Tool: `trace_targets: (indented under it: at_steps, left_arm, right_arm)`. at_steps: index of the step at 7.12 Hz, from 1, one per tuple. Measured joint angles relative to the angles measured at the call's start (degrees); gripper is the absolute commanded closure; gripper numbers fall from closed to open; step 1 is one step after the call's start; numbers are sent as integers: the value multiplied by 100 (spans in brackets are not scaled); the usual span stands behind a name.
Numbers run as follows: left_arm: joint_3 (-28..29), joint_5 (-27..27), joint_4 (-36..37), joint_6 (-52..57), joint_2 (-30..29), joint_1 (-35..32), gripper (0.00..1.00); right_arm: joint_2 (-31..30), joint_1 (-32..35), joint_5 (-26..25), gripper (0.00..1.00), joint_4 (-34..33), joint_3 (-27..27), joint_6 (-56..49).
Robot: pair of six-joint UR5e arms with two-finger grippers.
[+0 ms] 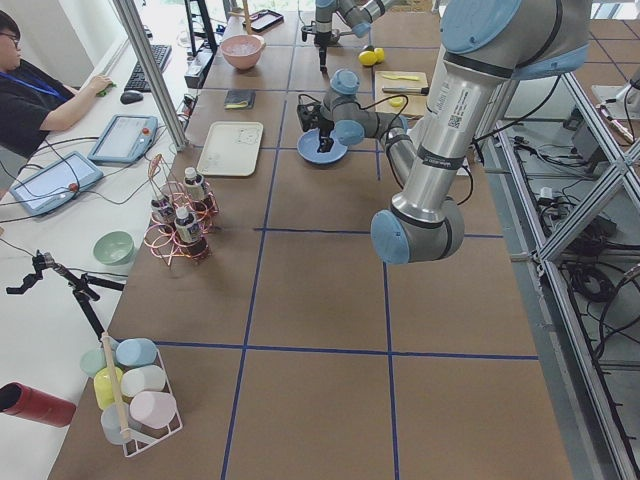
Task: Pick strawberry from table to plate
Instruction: 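Release the plate and raise the left gripper while the right gripper grasps the strawberry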
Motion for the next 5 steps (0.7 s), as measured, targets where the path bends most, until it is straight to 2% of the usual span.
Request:
trace_targets:
  at_steps: [3, 4, 5]
  left_arm:
    - [-3, -1, 6, 1, -5, -4, 0]
    - [-4, 0, 3, 1, -7, 0, 0]
    - [-4, -1, 1, 1, -6, 3, 0]
  right_arm:
    - [4, -23, -6, 23, 26, -27, -4]
    - [0, -33, 0, 33, 27, -27, -6]
    - [0, -44, 0, 57, 28, -27, -5]
